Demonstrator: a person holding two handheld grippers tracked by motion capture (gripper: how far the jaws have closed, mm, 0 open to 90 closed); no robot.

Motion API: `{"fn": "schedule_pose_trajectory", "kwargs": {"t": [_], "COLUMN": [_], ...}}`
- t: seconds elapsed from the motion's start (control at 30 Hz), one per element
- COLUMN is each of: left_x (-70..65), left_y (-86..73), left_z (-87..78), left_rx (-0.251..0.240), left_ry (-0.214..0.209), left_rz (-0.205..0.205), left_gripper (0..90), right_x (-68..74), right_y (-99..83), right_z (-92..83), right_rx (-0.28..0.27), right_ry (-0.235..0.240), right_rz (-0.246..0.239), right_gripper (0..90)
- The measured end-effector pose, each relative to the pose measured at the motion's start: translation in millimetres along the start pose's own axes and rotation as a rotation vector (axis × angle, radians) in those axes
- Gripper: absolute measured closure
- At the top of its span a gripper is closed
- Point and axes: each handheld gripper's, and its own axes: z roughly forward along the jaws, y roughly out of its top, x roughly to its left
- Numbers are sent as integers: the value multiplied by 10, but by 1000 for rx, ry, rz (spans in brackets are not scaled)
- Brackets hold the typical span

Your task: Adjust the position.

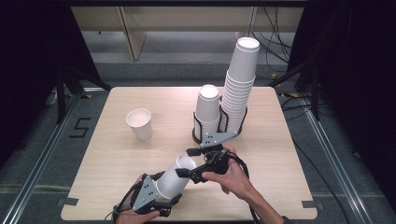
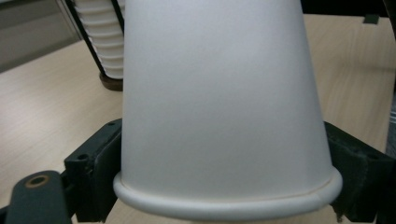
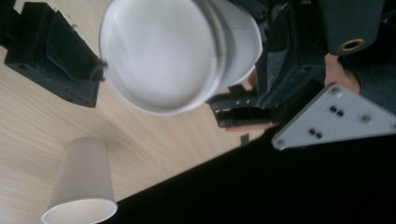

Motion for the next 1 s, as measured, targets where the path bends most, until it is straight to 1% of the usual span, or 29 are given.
{"fn": "schedule_pose_trajectory", "kwargs": {"t": [0.03, 0.07, 0.1, 0.13, 0.17, 0.2, 0.23, 0.27, 0.3, 0.37, 0.4, 0.47, 0.5, 0.57, 0.6, 0.63, 0.67, 0.7, 0.73, 0.77, 0.8, 0.83, 0.87, 0.9, 0.97, 1.0], "left_x": [2, -1, -8, -13, -19, -27, -35, -39, -43, -51, -61, -75, -85, -97, -107, -113, -115, -115, -126, -124, -105, -123, -124, -121, -134, -145], "left_y": [1, -3, -1, 5, 6, 12, 13, 15, 11, 13, 12, 16, 20, 28, 24, 25, 25, 28, 24, 27, 37, 32, 39, 41, 42, 38], "left_z": [-4, 9, 10, 5, 8, 10, 16, 18, 22, 22, 31, 32, 33, 29, 41, 41, 42, 35, 41, 39, 34, 36, 25, 24, 23, 29], "left_rx": [16, 12, 18, 33, 40, 53, 65, 81, 81, 116, 119, 132, 138, 161, 159, 161, 168, 179, 171, 178, 197, 183, 199, 205, 207, 200], "left_ry": [-5, -18, -16, -22, -24, -39, -41, -57, -56, -80, -91, -111, -118, -132, -143, -141, -153, -151, -150, -157, -158, -167, -173, -177, -182, -184], "left_rz": [8, 8, 17, 31, 41, 43, 61, 66, 75, 92, 96, 113, 113, 136, 141, 144, 153, 168, 157, 167, 199, 178, 183, 210, 203, 207], "left_gripper": [127, 129, 130, 132, 134, 135, 136, 136, 136, 137, 137, 137, 137, 137, 137, 137, 137, 138, 138, 138, 138, 138, 139, 139, 139, 139], "right_x": [10, 11, 10, 8, 2, -2, -7, -4, -5, 1, 2, 19, 29, 42, 47, 62, 70, 83, 91, 99, 111, 131, 127, 134, 158, 179], "right_y": [4, 3, 0, -5, -7, -11, -14, -17, -21, -26, -28, -41, -49, -62, -67, -75, -79, -86, -91, -96, -102, -113, -116, -121, -141, -154], "right_z": [-34, -45, -54, -59, -71, -75, -80, -87, -89, -98, -101, -94, -89, -76, -68, -62, -56, -49, -41, -34, -24, -16, 4, 13, 50, 62], "right_rx": [30, 41, 56, 71, 88, 100, 112, 132, 146, 172, 198, 237, 265, 293, 308, 328, 338, 358, 369, 379, 394, 415, 431, 447, 473, 497], "right_ry": [-23, -30, -42, -42, -37, -31, -35, -28, -19, -22, -19, -4, 5, 9, 14, 16, 20, 32, 36, 36, 32, 22, 23, 25, 27, 17], "right_rz": [-35, -51, -66, -79, -95, -98, -112, -130, -150, -178, -198, -212, -217, -244, -257, -268, -277, -291, -302, -308, -320, -322, -359, -368, -387, -383], "right_gripper": [157, 158, 158, 158, 158, 158, 160, 165, 169, 170, 174, 175, 175, 178, 179, 179, 180, 180, 181, 181, 181, 180, 180, 180, 181, 181]}}
